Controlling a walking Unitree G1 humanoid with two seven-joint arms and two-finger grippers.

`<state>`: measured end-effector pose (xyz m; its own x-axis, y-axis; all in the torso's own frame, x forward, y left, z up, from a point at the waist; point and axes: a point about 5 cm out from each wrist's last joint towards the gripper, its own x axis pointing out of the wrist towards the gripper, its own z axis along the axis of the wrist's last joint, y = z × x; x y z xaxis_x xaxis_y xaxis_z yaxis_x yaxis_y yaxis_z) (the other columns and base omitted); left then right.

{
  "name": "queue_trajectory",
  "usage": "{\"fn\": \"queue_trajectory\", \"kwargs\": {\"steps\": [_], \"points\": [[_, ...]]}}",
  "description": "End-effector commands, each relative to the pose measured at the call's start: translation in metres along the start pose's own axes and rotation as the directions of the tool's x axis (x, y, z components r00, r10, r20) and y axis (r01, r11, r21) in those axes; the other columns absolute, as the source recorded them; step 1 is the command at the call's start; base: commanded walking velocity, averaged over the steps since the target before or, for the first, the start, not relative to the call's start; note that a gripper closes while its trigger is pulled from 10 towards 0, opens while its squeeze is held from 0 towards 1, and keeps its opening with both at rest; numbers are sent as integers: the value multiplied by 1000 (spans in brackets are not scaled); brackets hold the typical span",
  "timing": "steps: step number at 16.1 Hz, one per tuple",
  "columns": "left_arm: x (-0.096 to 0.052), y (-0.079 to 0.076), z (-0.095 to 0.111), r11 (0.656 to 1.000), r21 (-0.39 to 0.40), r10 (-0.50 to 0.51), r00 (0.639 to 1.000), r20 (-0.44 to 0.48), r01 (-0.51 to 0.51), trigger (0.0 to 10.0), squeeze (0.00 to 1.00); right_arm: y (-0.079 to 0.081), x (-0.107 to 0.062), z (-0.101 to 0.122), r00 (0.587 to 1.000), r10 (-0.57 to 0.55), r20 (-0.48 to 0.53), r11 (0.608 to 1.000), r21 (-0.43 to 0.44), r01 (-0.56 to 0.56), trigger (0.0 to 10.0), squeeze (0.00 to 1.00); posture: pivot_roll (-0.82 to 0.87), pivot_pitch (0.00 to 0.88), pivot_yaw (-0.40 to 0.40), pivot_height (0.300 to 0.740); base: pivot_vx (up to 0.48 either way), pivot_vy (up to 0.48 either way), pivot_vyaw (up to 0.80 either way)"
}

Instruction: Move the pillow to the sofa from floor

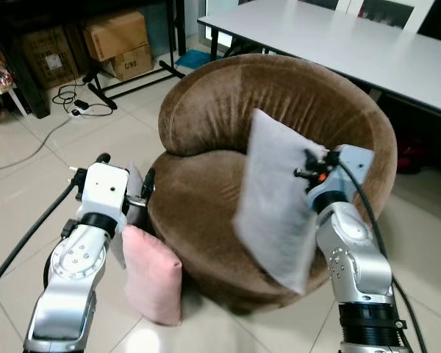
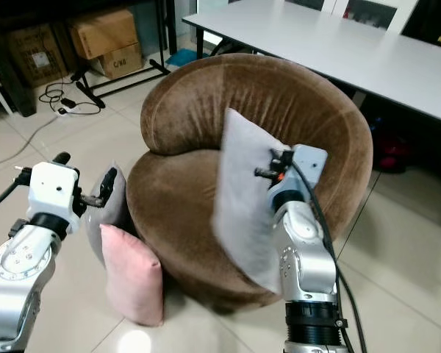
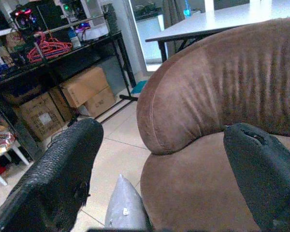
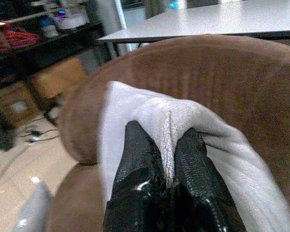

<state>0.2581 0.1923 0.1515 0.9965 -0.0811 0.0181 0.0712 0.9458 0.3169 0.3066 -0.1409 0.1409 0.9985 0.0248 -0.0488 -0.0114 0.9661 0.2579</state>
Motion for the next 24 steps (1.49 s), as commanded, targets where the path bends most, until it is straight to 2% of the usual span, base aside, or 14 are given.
{"fn": "queue_trajectory", "kwargs": {"steps": [1,5,6,9,14,17,21,24], "points": [[-1,0,3,1000,-6,-10,1000,14,10,10000,0,10,2,16,995,74,67,997,6,-74,10000,0,4,0,-40,740,330,0,0],[-3,1,0,1000,-9,-8,1000,7,8,10000,0,17,4,14,991,119,64,993,16,-120,10000,0,8,0,-41,740,344,0,-600],[-2,2,0,1000,-12,-5,1000,7,5,10000,0,19,2,16,985,150,84,987,52,-154,10000,0,5,0,-40,740,345,0,0],[-3,1,0,1000,-19,-9,1000,7,9,10000,0,22,0,21,978,180,105,980,68,-187,10000,0,-3,0,-34,740,344,0,0],[-2,-2,-2,999,-17,-27,1000,2,27,10000,0,17,-2,24,977,171,123,981,65,-180,10000,0,-12,0,-28,740,352,0,0],[-2,-2,-3,1000,-11,-27,1000,-1,27,10000,0,21,-2,26,968,217,128,972,67,-226,10000,0,-13,0,-32,740,316,0,0],[-6,-2,-8,999,31,-31,999,-27,32,10000,0,32,-2,29,945,306,112,947,70,-315,10000,0,-4,0,-48,740,0,0,0],[-12,0,-15,993,71,-87,994,-62,92,10000,0,41,1,31,935,340,97,935,67,-347,10000,0,8,0,-59,740,0,0,0]]}}
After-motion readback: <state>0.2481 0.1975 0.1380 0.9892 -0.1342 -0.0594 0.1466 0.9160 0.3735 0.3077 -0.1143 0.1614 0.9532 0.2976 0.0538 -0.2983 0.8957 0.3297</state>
